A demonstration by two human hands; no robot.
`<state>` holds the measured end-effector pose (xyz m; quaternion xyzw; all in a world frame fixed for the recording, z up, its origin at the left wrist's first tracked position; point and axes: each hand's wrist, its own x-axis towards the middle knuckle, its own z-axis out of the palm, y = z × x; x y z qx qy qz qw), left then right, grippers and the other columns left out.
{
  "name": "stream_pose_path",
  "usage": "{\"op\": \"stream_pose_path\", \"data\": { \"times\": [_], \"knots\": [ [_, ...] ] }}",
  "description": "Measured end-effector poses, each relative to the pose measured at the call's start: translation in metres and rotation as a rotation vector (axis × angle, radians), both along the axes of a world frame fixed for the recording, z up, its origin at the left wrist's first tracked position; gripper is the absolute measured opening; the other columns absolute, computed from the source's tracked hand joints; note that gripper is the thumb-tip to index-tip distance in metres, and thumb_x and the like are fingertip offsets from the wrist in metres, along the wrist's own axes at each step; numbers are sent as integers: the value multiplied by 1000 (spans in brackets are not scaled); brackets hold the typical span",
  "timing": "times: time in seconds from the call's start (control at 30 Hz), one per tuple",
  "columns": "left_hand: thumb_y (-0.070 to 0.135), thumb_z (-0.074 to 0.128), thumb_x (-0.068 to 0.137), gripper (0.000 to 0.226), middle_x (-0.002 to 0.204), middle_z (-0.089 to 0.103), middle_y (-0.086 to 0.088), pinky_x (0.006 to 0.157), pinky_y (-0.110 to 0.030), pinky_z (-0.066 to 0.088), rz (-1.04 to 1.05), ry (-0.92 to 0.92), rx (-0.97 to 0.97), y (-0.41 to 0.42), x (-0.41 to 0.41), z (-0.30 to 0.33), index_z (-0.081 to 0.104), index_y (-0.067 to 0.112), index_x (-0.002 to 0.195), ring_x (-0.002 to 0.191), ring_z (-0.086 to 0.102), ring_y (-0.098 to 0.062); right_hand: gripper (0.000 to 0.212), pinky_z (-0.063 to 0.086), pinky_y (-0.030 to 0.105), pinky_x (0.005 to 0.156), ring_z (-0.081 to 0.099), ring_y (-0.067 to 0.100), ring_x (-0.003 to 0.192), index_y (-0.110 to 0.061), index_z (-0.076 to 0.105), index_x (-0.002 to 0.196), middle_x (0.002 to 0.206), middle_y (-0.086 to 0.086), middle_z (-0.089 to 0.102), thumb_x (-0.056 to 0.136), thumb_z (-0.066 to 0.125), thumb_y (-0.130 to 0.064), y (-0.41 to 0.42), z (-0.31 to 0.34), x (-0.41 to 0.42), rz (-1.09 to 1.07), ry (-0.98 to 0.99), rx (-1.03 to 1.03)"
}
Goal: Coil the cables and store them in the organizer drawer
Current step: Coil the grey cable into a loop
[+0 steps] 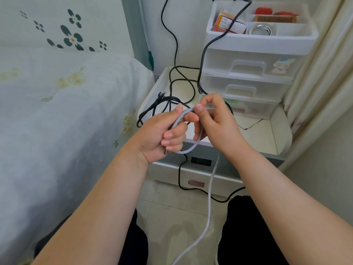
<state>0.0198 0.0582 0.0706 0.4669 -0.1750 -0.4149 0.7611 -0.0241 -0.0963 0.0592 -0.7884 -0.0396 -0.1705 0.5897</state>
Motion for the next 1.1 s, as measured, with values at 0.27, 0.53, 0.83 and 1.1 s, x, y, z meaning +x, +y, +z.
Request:
{"op": "stream_pose_path", "data": {
  "times": [0.27,0.53,0.83,1.1],
  "knots": [
    [38,21,102,51,39,34,8,33,-14,17,4,137,-157,-5,-5,-3,51,6,127,26,26,1,30,55,36,56,60,20,59,-21,59,96,70,-3,65,104,30,-24,10,-9,8,170,262,435],
    [30,27,103,39,35,30,6,32,-16,22,287,204,-373,1,4,2,47,11,130,27,26,-4,15,54,31,46,45,12,55,-23,47,95,78,2,50,102,33,-24,50,-42,-2,56,590,47],
    [34,25,105,41,39,29,8,39,-19,23,544,-334,185,-10,7,-8,50,13,81,33,23,-7,18,43,19,45,55,8,38,-18,54,97,81,5,59,99,39,-27,60,-23,-20,177,543,-318],
    [37,25,102,37,70,61,-5,67,-43,49,596,-1004,829,-9,10,-23,46,13,84,63,56,-22,13,55,40,79,62,17,78,-24,51,85,82,0,64,84,61,-16,43,-20,-11,80,456,-210]
  ]
}}
